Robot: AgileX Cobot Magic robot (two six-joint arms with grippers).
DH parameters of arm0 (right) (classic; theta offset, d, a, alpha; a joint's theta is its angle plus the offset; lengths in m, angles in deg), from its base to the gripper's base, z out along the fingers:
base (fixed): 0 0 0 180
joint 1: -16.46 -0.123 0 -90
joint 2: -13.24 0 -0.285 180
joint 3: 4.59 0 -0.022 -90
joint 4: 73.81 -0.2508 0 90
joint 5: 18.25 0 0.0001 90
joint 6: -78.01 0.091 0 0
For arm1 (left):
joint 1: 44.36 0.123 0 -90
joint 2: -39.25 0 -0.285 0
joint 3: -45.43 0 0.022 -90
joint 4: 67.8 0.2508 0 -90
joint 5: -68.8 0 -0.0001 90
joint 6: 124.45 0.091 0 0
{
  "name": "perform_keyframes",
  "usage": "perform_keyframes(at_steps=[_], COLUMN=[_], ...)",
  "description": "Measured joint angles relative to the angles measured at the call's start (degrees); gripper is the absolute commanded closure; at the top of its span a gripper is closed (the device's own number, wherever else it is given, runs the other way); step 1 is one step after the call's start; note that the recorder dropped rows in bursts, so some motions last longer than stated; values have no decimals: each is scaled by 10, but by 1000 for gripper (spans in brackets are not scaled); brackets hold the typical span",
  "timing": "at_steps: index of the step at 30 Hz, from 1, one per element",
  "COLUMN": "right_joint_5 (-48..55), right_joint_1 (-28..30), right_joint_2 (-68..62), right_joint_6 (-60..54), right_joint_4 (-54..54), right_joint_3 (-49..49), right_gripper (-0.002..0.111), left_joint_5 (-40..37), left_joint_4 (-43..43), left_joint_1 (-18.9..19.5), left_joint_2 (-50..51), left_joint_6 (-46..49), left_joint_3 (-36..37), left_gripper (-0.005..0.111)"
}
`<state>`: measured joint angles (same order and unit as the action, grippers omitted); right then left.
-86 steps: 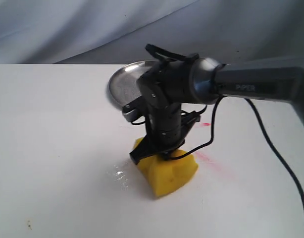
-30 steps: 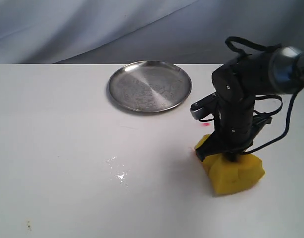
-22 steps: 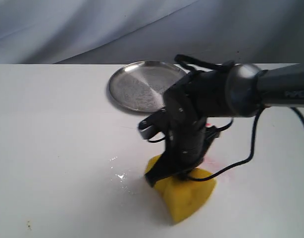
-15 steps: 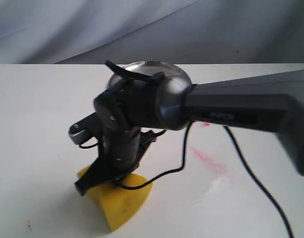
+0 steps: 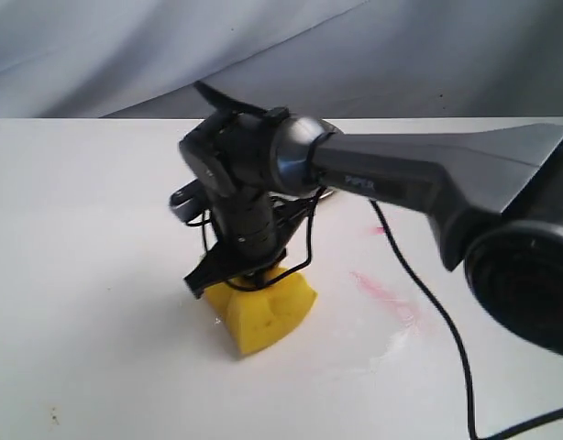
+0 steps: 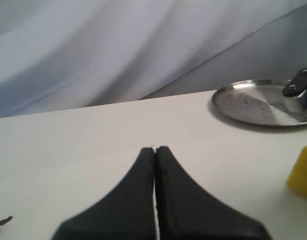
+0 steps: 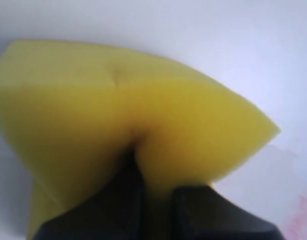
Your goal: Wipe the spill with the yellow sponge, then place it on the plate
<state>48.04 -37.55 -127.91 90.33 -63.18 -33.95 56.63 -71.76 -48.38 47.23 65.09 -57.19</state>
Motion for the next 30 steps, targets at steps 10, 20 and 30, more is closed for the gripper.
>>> perform_keyframes(at_steps=[10,20,30], right_joint_5=[-26,-68,-167], right_joint_1=[122,232,121], right_joint_2=[94,192,221], right_joint_6=[23,39,-28], right_joint_4=[68,101,-11], right_joint_3=[186,366,413], right_gripper=[108,108,108], left_joint_5=[0,0,0], left_joint_4=[0,0,0], left_joint_1=[0,0,0], left_joint_2=[0,0,0], left_joint_6=[0,0,0], left_joint_3=[0,0,0], left_gripper=[107,107,107])
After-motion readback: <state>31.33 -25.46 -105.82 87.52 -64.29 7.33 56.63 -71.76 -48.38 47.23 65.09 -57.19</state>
